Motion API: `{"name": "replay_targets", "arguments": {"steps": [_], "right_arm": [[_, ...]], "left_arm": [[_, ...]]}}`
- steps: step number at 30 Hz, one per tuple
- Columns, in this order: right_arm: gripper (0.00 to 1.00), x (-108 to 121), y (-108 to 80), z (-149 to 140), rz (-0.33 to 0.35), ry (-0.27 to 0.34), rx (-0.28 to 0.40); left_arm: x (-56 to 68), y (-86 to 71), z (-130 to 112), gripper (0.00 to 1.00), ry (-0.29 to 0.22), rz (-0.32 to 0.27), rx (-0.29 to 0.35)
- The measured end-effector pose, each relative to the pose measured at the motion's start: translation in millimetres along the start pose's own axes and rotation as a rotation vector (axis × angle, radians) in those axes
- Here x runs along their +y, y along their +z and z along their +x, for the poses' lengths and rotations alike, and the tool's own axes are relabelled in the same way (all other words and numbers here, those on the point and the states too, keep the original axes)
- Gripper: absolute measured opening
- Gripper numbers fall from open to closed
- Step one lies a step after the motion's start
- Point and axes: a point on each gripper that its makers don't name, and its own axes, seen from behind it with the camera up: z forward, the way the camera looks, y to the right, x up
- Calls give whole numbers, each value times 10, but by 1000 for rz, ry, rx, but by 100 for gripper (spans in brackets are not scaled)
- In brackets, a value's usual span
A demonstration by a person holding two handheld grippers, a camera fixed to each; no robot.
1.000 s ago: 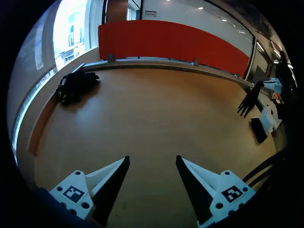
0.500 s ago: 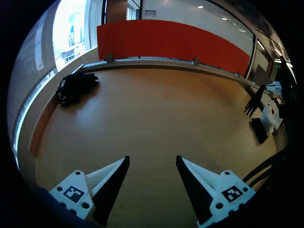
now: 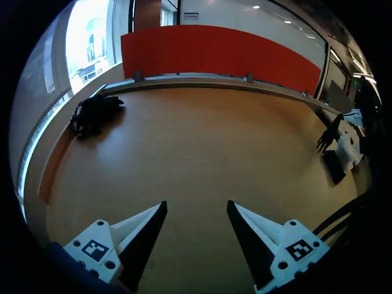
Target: Fold towel
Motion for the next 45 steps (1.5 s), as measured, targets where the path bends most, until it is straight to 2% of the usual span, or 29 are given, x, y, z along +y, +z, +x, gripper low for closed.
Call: {"name": "replay_targets", "arguments": {"steps": [17,33,45], "right_arm": [[2,87,-236,-398,-8,30,-34],[2,2,-407,-832,2,72,-72],[2,-25,-476,-1018,2,94,-95]], "left_arm": [[144,11,33,90,15,-21,2],[150,-55,27,90,19,-25,7],[146,-95,-11,90,21,-26,5]]}}
